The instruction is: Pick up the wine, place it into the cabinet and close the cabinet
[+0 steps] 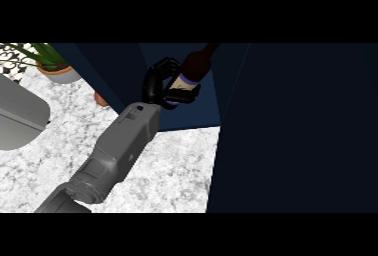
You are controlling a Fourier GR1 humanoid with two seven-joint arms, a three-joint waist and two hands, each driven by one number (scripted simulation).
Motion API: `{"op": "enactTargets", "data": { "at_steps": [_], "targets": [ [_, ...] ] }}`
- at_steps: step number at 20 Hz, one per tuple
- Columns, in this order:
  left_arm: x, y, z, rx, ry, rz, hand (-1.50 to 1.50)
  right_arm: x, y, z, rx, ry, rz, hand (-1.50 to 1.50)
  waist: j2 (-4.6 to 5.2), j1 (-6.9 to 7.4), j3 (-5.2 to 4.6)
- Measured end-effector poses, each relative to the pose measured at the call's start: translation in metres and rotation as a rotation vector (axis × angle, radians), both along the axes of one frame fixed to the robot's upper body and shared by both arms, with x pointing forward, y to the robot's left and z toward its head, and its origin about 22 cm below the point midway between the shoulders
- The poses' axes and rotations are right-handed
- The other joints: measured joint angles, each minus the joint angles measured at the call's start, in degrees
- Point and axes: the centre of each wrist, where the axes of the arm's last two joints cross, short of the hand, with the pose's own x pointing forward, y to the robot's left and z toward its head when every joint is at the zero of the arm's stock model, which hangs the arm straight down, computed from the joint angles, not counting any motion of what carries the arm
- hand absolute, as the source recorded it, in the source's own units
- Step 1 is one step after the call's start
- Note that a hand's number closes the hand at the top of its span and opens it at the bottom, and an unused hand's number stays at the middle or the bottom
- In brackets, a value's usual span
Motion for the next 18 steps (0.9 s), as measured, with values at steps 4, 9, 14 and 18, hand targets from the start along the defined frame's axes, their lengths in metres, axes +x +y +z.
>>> {"op": "enactTargets", "data": {
  "at_steps": [4, 9, 14, 18],
  "targets": [
    [0.005, 0.003, 0.005, 0.014, -0.010, 0.032, 1.50, 0.001, 0.000, -0.001, 0.004, -0.009, 0.006, -1.50, 0.30, -0.12, -0.01],
    [0.009, 0.011, 0.007, 0.067, -0.040, 0.069, -1.50, -0.001, 0.000, -0.003, 0.004, -0.016, 0.030, -1.50, 0.53, -0.94, -0.01],
    [0.013, 0.020, 0.011, 0.139, -0.071, 0.110, -1.50, -0.002, 0.000, -0.004, 0.004, -0.020, 0.043, -1.50, 0.83, -1.63, -0.01],
    [0.015, 0.028, 0.012, 0.182, -0.077, 0.144, -1.50, -0.003, 0.000, -0.005, 0.003, -0.026, 0.055, -1.50, 0.88, -1.89, -0.05]
  ]
}}
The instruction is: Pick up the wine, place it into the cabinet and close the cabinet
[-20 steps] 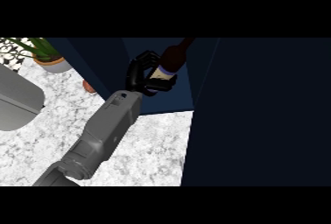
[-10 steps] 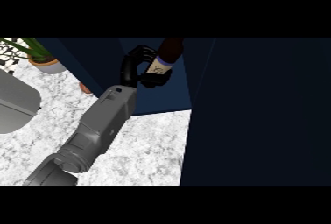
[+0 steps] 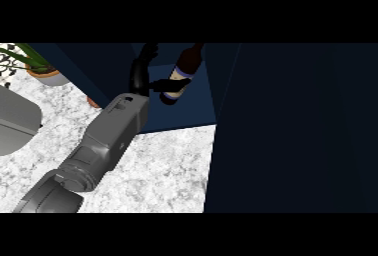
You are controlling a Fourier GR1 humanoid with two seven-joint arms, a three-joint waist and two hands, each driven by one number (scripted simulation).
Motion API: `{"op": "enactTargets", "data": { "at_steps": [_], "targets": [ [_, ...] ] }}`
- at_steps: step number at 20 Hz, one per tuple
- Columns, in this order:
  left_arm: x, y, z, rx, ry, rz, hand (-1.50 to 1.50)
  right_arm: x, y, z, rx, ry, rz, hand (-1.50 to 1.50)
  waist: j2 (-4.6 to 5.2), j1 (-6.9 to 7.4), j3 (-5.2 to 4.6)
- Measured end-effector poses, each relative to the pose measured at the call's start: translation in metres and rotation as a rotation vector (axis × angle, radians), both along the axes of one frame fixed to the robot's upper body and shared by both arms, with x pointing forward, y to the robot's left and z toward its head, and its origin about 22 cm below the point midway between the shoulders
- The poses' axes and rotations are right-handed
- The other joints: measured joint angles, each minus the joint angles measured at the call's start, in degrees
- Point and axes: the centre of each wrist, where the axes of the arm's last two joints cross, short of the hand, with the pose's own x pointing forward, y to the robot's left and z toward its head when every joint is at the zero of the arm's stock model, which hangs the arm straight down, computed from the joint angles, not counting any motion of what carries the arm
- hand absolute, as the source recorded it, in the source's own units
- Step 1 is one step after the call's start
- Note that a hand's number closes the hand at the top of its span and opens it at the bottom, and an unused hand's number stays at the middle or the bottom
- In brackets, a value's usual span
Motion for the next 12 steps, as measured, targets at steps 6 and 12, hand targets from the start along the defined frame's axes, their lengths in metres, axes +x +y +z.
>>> {"op": "enactTargets", "data": {
  "at_steps": [6, 12],
  "targets": [
    [0.005, 0.000, 0.009, -0.015, -0.015, 0.004, -1.50, -0.001, 0.000, -0.001, 0.001, -0.007, 0.009, -1.50, 0.02, -0.07, -0.03],
    [0.010, -0.007, 0.022, -0.125, -0.074, -0.096, 1.50, -0.002, -0.002, -0.002, 0.000, -0.003, 0.004, -1.50, -0.16, 0.47, -0.05]
  ]
}}
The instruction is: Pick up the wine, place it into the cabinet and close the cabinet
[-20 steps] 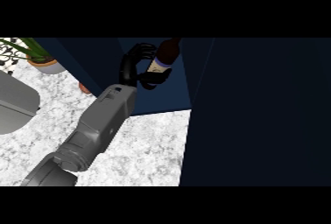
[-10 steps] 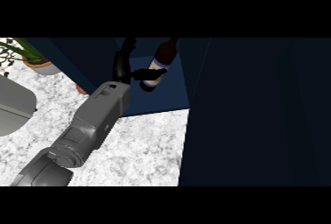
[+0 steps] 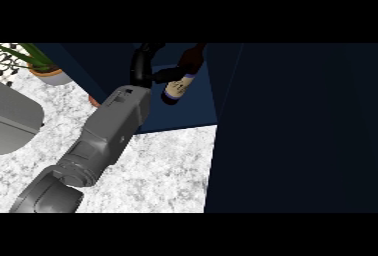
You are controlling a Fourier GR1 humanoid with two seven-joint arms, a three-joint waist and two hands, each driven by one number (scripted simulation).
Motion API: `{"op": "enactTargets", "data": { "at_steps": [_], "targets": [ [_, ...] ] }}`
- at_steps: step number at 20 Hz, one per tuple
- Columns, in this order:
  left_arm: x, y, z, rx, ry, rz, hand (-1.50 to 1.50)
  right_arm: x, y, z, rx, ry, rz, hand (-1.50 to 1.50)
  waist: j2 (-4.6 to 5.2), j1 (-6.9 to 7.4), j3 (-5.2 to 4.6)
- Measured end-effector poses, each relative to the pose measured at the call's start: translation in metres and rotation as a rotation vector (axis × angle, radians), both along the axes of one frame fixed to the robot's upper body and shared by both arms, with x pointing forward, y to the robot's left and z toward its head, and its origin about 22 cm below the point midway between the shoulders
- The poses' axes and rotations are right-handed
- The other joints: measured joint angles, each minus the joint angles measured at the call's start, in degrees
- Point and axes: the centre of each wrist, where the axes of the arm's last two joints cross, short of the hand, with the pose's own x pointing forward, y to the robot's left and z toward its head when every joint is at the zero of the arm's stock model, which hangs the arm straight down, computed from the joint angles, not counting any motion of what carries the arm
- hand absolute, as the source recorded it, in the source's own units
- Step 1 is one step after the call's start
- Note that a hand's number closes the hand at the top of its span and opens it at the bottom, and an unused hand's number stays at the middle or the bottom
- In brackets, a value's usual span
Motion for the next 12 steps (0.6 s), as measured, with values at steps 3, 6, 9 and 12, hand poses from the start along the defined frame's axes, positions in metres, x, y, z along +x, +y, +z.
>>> {"op": "enactTargets", "data": {
  "at_steps": [3, 6, 9, 12],
  "targets": [
    [0.002, -0.008, 0.008, -0.063, -0.036, -0.049, 1.50, 0.000, -0.001, 0.000, -0.005, 0.004, -0.005, -1.50, -0.19, 0.40, 0.00],
    [0.003, -0.015, 0.013, -0.124, -0.060, -0.111, 1.50, 0.000, -0.003, 0.000, -0.009, 0.002, -0.012, -1.50, -0.49, 1.18, 0.02],
    [0.003, -0.016, 0.015, -0.159, -0.072, -0.167, -1.50, -0.001, -0.005, 0.000, -0.017, 0.005, -0.022, -1.50, -0.75, 1.75, 0.06],
    [0.004, -0.025, 0.020, -0.187, -0.069, -0.213, -1.50, -0.002, -0.008, -0.001, -0.027, 0.016, -0.039, -1.50, -1.15, 2.67, 0.08]
  ]
}}
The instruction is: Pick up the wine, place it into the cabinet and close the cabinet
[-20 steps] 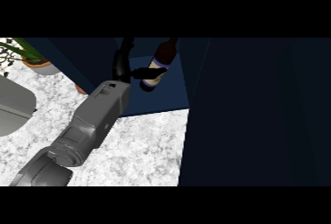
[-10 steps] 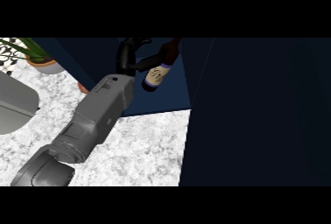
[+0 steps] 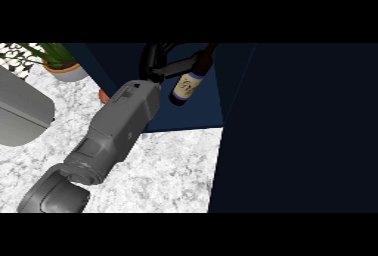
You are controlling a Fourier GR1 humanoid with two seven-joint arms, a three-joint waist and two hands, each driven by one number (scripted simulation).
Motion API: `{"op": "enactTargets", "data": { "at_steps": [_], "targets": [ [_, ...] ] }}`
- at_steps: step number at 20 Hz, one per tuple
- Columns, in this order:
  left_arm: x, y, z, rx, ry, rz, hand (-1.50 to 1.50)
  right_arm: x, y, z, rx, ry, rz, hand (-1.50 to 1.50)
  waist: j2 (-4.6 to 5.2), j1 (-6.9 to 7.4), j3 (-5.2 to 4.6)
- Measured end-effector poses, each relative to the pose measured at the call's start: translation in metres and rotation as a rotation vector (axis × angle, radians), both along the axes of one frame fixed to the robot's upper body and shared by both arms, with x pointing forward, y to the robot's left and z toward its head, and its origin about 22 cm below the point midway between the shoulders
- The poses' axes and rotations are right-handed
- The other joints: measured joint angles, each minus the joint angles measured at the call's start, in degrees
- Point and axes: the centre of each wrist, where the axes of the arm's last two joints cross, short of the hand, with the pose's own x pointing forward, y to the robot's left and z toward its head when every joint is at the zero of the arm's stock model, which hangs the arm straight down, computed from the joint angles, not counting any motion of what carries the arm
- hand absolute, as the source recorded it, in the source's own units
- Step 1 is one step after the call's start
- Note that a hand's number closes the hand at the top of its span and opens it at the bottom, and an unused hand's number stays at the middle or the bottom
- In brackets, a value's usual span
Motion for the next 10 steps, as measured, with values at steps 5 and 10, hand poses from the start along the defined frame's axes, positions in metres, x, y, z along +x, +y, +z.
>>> {"op": "enactTargets", "data": {
  "at_steps": [5, 10],
  "targets": [
    [-0.001, -0.012, 0.005, -0.024, 0.001, -0.042, -1.50, 0.000, -0.002, 0.002, -0.009, 0.012, -0.010, -1.50, -0.37, 0.98, 0.01],
    [-0.005, -0.015, -0.001, -0.044, 0.011, -0.063, -1.50, 0.001, -0.007, 0.003, -0.025, 0.009, -0.039, -1.50, -0.87, 1.98, 0.04]
  ]
}}
